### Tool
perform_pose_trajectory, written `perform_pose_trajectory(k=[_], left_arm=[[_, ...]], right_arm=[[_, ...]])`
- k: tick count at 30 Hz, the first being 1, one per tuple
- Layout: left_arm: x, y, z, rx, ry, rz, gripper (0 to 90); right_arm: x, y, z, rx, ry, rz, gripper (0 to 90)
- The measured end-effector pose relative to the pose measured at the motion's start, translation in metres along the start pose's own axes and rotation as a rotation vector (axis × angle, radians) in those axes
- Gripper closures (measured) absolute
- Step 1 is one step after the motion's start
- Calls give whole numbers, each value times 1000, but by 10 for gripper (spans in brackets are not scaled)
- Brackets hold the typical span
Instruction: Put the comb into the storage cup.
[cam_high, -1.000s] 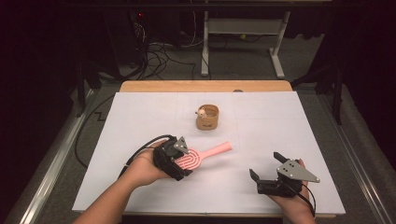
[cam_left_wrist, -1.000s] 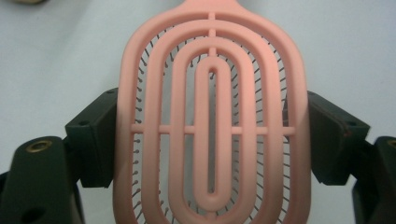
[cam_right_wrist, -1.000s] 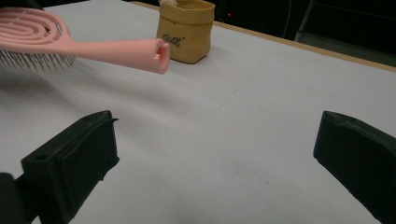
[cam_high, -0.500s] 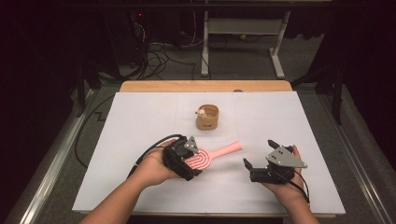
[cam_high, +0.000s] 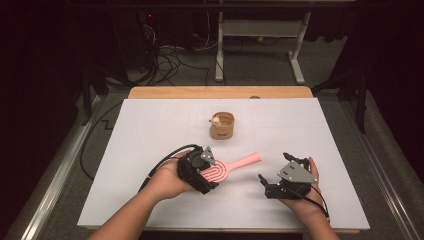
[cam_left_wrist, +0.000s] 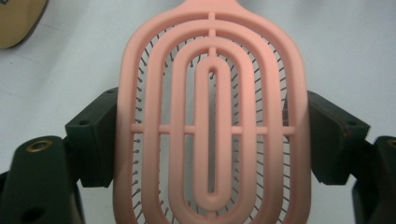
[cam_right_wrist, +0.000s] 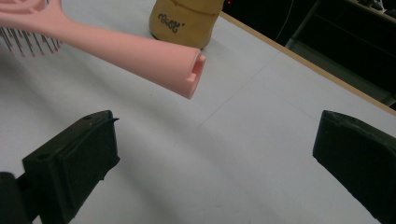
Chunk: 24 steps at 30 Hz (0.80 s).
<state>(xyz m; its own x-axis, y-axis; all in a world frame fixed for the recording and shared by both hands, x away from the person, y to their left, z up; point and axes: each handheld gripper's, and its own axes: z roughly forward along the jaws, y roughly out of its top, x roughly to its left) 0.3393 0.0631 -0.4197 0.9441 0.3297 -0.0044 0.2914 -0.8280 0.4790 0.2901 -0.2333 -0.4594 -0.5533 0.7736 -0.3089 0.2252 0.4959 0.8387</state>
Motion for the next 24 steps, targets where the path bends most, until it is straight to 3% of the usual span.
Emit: perform_pose_trajectory(k=[8,24], left_arm=[[2,2,7,0,-9,-20,198],[-2,3,9,13,-4,-1,198]], right_arm=[[2,-12,-4,30,-22,-54,4],[12,-14,1,79,-53,-187,7]])
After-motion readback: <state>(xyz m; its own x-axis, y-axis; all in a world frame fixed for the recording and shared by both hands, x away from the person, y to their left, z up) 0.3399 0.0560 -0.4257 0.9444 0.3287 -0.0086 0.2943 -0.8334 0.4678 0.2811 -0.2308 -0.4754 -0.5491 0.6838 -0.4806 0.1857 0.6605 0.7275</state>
